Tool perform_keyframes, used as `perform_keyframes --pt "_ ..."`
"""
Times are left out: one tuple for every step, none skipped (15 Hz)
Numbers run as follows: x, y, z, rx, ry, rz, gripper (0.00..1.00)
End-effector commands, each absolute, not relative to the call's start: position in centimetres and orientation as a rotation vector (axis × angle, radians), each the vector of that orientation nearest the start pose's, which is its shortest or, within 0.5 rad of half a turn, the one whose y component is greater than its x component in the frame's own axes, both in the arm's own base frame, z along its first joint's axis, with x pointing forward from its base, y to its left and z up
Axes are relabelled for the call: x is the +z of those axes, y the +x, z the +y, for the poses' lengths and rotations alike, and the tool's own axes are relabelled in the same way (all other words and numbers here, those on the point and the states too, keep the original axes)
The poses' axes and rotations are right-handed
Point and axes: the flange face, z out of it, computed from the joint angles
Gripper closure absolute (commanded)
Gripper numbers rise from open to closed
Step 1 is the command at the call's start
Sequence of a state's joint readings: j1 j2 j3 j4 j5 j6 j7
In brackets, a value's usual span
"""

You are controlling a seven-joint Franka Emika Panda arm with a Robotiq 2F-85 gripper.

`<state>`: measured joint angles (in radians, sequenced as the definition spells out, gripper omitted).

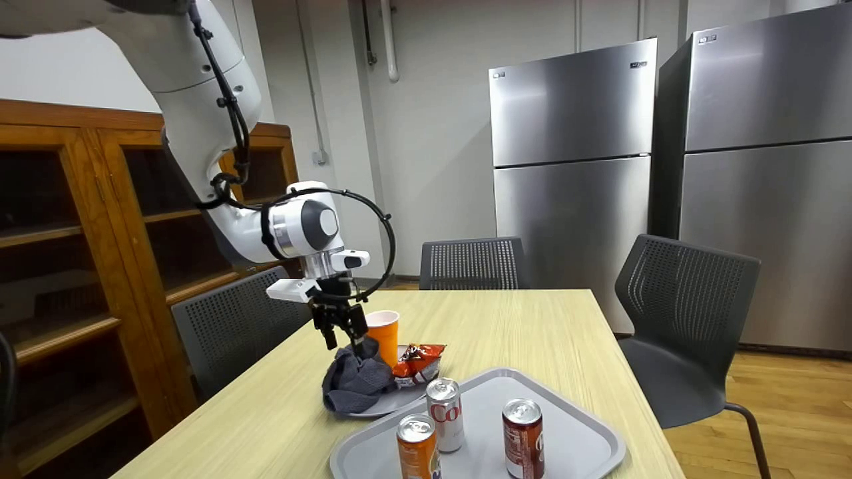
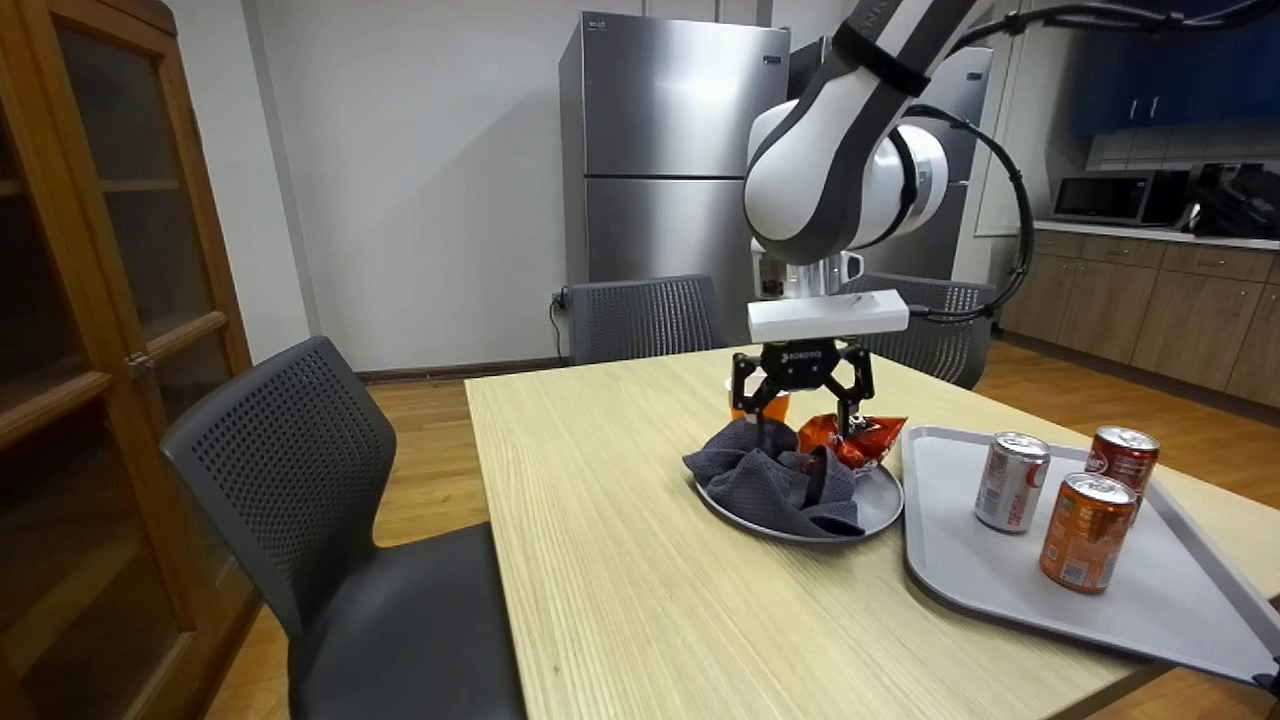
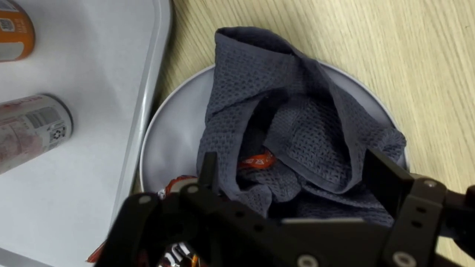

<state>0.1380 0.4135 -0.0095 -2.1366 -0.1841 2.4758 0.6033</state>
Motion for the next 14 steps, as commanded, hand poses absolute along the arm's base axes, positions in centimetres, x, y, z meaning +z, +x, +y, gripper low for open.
perform_keyframes --pt "18.1 56.9 7.2 0.007 -3.244 0.518 0.0" --pt "17.7 57.1 7.2 -0.017 -3.247 0.516 0.0" --pt "17.2 57.3 7.2 -0.05 -3.254 0.511 0.0" --pt "16.9 57.4 7.3 -0.076 -3.258 0.496 0.0" --pt "16.5 57.5 7.3 -0.094 -3.261 0.485 0.0" --pt "16.0 57.5 7.3 -0.106 -3.261 0.48 0.0" --pt "15.5 57.5 7.4 -0.105 -3.261 0.478 0.0" --pt "15.1 57.5 7.4 -0.108 -3.268 0.469 0.0" --pt "14.6 57.5 7.4 -0.107 -3.276 0.463 0.0" --pt "14.2 57.5 7.3 -0.107 -3.284 0.46 0.0" --pt "13.9 57.4 7.2 -0.102 -3.29 0.462 0.0" --pt "13.5 57.3 7.1 -0.094 -3.296 0.465 0.0" --pt "13.2 57.2 7.0 -0.085 -3.302 0.469 0.0" --pt "12.9 57.1 6.9 -0.078 -3.309 0.471 0.0"
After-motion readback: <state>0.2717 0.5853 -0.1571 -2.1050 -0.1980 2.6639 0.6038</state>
